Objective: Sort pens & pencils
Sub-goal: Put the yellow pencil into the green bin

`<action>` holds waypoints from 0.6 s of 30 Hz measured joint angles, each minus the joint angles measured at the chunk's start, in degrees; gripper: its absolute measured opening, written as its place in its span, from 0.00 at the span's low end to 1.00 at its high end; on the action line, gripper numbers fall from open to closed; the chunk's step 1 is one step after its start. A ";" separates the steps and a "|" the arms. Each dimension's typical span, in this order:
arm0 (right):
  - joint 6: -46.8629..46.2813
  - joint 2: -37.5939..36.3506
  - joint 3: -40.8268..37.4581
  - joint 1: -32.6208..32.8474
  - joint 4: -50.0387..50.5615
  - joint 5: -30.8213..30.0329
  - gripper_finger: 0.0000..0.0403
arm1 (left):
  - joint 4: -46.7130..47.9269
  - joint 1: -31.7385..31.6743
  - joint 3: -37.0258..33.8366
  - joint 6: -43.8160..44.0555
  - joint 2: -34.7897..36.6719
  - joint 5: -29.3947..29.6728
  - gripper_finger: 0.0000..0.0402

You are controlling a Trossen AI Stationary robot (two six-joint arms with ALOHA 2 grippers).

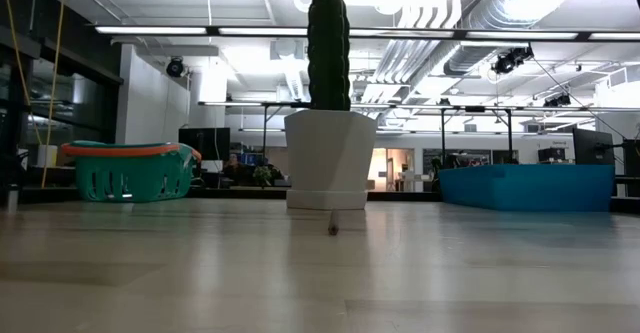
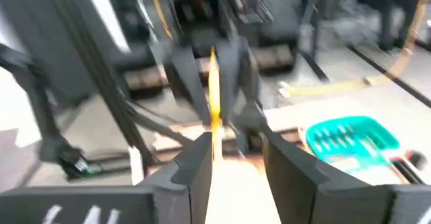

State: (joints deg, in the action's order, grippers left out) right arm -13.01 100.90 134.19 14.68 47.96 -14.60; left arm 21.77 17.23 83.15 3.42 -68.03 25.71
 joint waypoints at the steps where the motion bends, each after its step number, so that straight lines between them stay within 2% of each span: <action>1: -0.54 -0.14 0.00 0.17 2.06 -0.75 0.31 | 1.00 0.00 0.00 0.02 0.85 1.30 0.09; 7: -1.96 -0.48 -0.09 1.49 10.04 -5.17 0.31 | 11.60 0.01 0.02 3.64 6.18 10.27 0.02; 14: -2.14 -0.48 -0.09 1.87 13.86 -7.02 0.31 | 19.82 0.00 0.02 6.38 8.50 13.01 0.07; 18: -2.65 -0.48 -0.09 1.86 15.99 -7.12 0.31 | 24.94 -0.04 0.02 8.25 8.98 16.47 0.03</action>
State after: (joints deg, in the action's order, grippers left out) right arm -15.66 100.42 134.10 16.55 63.95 -21.71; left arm 46.71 17.19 83.18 11.67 -59.05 42.17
